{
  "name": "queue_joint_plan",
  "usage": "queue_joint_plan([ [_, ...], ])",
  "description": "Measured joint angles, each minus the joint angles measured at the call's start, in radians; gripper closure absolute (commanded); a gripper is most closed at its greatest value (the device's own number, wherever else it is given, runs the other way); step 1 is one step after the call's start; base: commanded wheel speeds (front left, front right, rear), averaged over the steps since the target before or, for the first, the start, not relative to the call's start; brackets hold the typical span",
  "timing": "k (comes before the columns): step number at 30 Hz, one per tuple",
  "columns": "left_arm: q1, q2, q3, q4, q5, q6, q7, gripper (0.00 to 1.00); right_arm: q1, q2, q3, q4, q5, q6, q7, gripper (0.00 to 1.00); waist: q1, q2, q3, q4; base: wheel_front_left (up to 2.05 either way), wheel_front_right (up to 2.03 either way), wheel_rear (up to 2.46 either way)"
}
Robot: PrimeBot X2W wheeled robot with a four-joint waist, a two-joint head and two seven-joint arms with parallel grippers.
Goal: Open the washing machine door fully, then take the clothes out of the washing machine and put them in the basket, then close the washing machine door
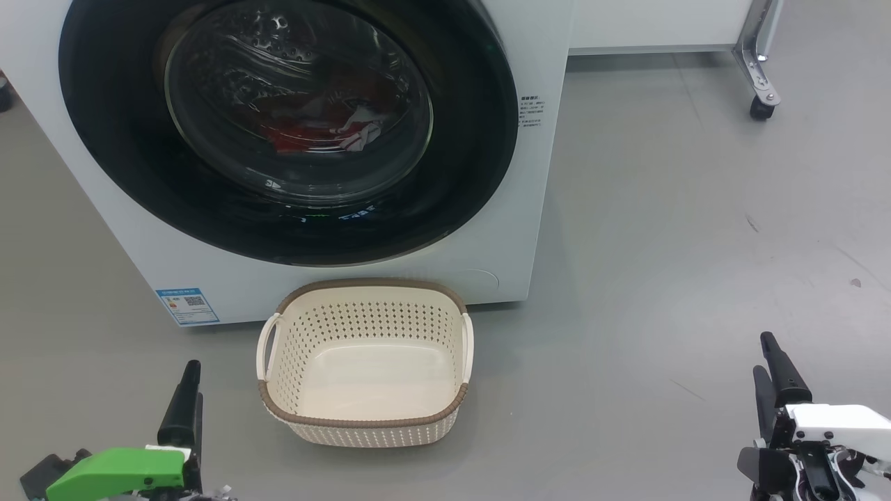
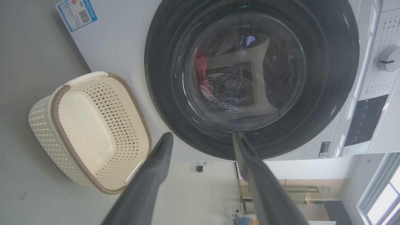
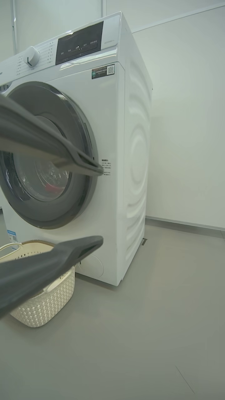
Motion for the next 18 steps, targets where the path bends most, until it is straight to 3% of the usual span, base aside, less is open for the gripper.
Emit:
queue_joint_plan([
  [7,-0.008,0.001,-0.020,-0.003,0.021,0.000,-0.032,0.00,0.000,-0.018,0.015,-0.004,-0.055,0.000,-0.028,0.00,0.0000,0.0000,0.000,-0.001,0.00,0.00,0.00],
  [18,-0.024,0.033,-0.061,-0.001,0.156,0.000,-0.085,0.00,-0.002,-0.062,0.055,0.000,-0.197,0.000,-0.080,0.00,0.0000,0.0000,-0.002,-0.002,0.00,0.00,0.00],
])
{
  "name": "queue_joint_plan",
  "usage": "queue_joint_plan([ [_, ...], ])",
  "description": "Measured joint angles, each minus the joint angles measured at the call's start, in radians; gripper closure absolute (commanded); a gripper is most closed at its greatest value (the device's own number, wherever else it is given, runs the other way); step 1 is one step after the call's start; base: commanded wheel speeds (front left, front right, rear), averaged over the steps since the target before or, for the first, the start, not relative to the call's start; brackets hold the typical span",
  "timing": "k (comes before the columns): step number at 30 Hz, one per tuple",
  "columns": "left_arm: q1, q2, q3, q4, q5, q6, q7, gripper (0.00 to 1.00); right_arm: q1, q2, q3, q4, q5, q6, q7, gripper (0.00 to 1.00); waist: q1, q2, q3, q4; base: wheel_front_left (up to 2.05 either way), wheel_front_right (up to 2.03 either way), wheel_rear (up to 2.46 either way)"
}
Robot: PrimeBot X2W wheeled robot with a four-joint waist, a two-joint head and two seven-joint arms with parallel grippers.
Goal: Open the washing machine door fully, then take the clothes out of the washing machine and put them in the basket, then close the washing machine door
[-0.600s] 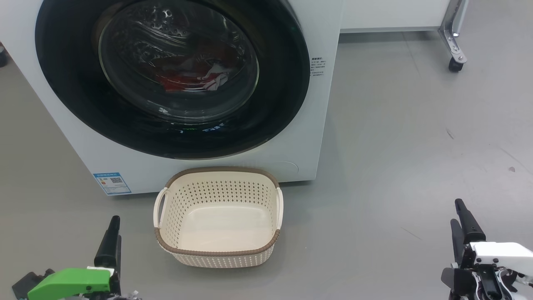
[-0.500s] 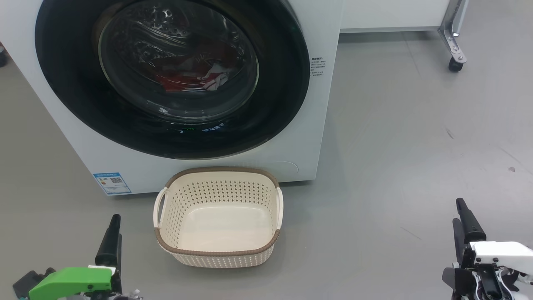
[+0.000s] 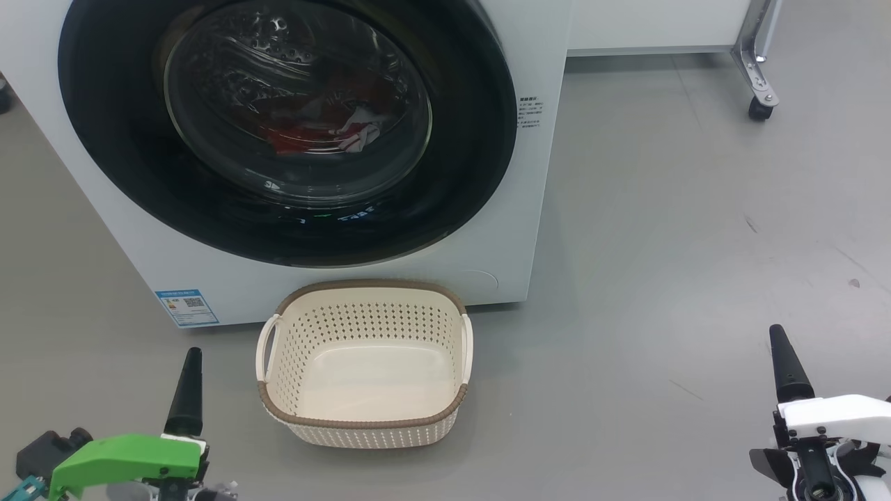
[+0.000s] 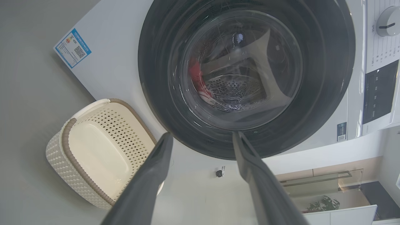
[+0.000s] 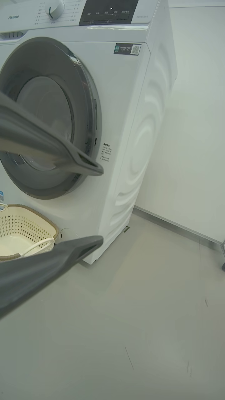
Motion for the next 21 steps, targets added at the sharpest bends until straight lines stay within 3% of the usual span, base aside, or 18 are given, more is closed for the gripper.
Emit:
queue_joint_plan([
  [6,-0.008,0.021,-0.030,0.008,0.114,0.000,-0.025,0.00,-0.007,-0.030,0.032,0.006,-0.113,-0.011,-0.027,0.00,0.0000,0.0000,-0.002,0.001,0.00,0.00,0.00],
  [21,-0.034,0.048,-0.054,-0.022,0.449,0.021,-0.074,0.00,-0.024,-0.095,0.129,0.009,-0.439,-0.081,-0.082,0.00,0.0000,0.0000,-0.003,0.003,0.00,0.00,0.00],
])
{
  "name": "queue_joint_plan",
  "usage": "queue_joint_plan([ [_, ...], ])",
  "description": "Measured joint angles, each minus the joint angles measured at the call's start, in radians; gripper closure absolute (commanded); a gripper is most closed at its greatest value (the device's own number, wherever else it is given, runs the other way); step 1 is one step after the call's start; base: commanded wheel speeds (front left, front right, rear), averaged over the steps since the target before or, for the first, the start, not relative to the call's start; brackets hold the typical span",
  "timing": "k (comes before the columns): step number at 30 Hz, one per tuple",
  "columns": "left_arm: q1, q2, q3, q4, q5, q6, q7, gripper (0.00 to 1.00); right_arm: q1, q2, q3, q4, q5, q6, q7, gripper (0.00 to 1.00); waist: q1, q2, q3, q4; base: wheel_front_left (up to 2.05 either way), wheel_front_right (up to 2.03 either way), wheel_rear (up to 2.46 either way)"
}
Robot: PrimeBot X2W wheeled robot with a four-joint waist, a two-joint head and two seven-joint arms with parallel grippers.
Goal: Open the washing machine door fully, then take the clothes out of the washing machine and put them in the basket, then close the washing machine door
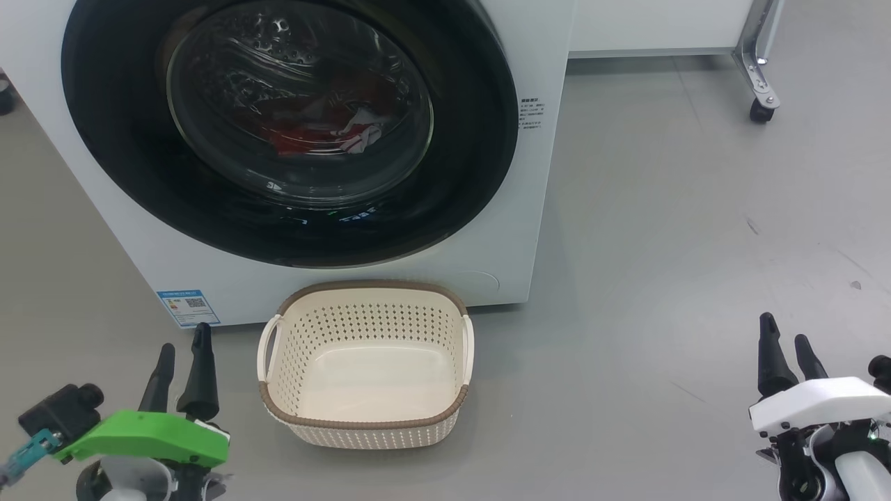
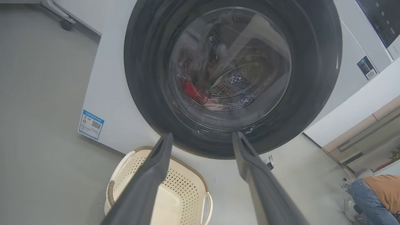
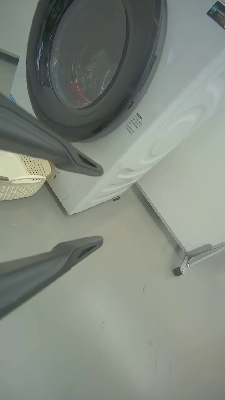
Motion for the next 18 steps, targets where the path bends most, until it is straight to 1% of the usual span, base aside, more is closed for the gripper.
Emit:
queue_joint_plan([
  [2,-0.001,0.002,-0.009,-0.007,0.054,0.005,-0.005,0.00,-0.005,-0.002,0.009,0.000,-0.030,-0.013,-0.008,0.00,0.0000,0.0000,0.001,0.000,0.00,0.00,0.00],
  [4,-0.001,0.003,-0.020,-0.012,0.099,0.012,-0.014,0.00,-0.007,-0.004,0.019,-0.001,-0.067,-0.018,-0.015,0.00,0.0000,0.0000,0.001,0.000,0.00,0.00,0.00],
  [5,-0.001,0.003,-0.020,-0.012,0.099,0.012,-0.014,0.00,-0.007,-0.004,0.019,-0.001,-0.067,-0.018,-0.015,0.00,0.0000,0.0000,0.001,0.000,0.00,0.00,0.00],
  [6,-0.001,0.004,-0.030,-0.015,0.143,0.014,-0.023,0.00,-0.009,-0.004,0.030,-0.003,-0.103,-0.031,-0.022,0.00,0.0000,0.0000,0.002,0.000,0.00,0.00,0.00],
  [10,-0.001,0.005,-0.046,-0.021,0.229,0.026,-0.035,0.00,-0.015,-0.004,0.046,-0.012,-0.170,-0.043,-0.034,0.00,0.0000,0.0000,0.004,-0.001,0.00,0.00,0.00],
  [16,-0.001,0.001,-0.063,-0.030,0.313,0.042,-0.052,0.00,-0.015,-0.007,0.066,-0.016,-0.252,-0.053,-0.052,0.00,0.0000,0.0000,0.006,-0.001,0.00,0.00,0.00],
  [18,0.000,-0.001,-0.068,-0.030,0.346,0.044,-0.058,0.00,-0.015,-0.008,0.074,-0.018,-0.283,-0.064,-0.054,0.00,0.0000,0.0000,0.006,-0.001,0.00,0.00,0.00],
])
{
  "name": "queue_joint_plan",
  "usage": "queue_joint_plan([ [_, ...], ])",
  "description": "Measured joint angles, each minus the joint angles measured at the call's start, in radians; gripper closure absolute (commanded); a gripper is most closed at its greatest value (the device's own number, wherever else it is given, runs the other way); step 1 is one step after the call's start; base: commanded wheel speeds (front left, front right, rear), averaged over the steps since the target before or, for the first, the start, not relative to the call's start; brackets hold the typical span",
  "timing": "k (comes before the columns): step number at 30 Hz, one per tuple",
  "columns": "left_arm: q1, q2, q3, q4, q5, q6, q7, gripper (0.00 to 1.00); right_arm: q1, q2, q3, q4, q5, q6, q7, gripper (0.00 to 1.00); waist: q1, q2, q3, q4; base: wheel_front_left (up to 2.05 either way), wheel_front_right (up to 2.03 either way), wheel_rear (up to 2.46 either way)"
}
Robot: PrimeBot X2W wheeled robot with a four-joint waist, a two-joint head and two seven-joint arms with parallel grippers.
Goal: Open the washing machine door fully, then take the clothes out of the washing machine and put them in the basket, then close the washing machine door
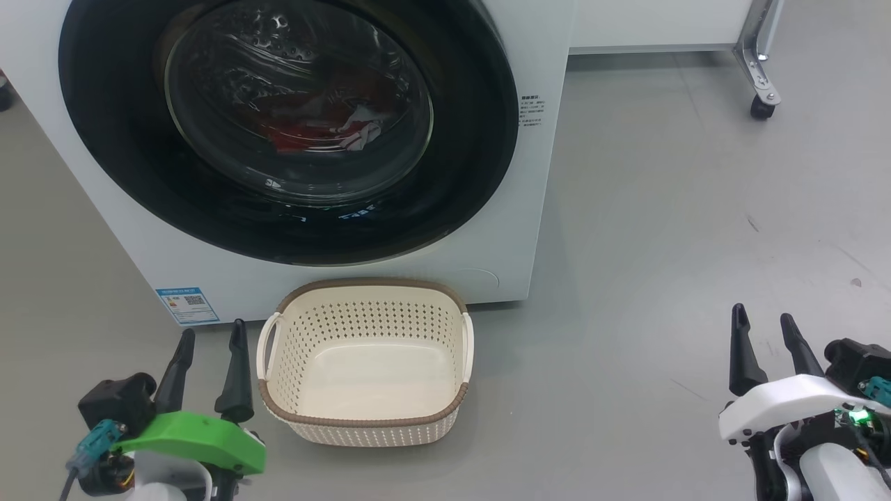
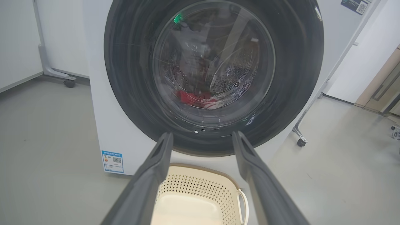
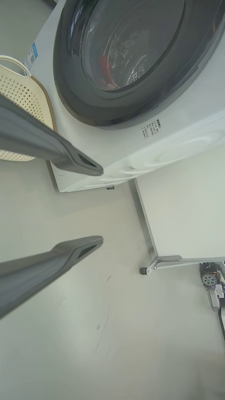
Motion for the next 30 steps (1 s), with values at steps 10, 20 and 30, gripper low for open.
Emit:
queue_joint_plan([
  [10,0.003,-0.016,-0.020,0.002,0.153,0.022,-0.040,0.00,0.000,-0.001,0.035,-0.010,-0.158,-0.027,-0.042,0.00,0.0000,0.0000,0.004,0.001,0.00,0.00,0.00],
  [20,0.003,-0.020,-0.027,0.000,0.291,0.031,-0.075,0.00,0.001,-0.005,0.051,-0.023,-0.292,-0.044,-0.076,0.00,0.0000,0.0000,0.013,0.002,0.00,0.00,0.00],
  [30,0.003,-0.030,-0.020,0.004,0.319,0.031,-0.081,0.00,0.001,-0.003,0.042,-0.027,-0.313,-0.049,-0.077,0.00,0.0000,0.0000,0.021,0.003,0.00,0.00,0.00],
])
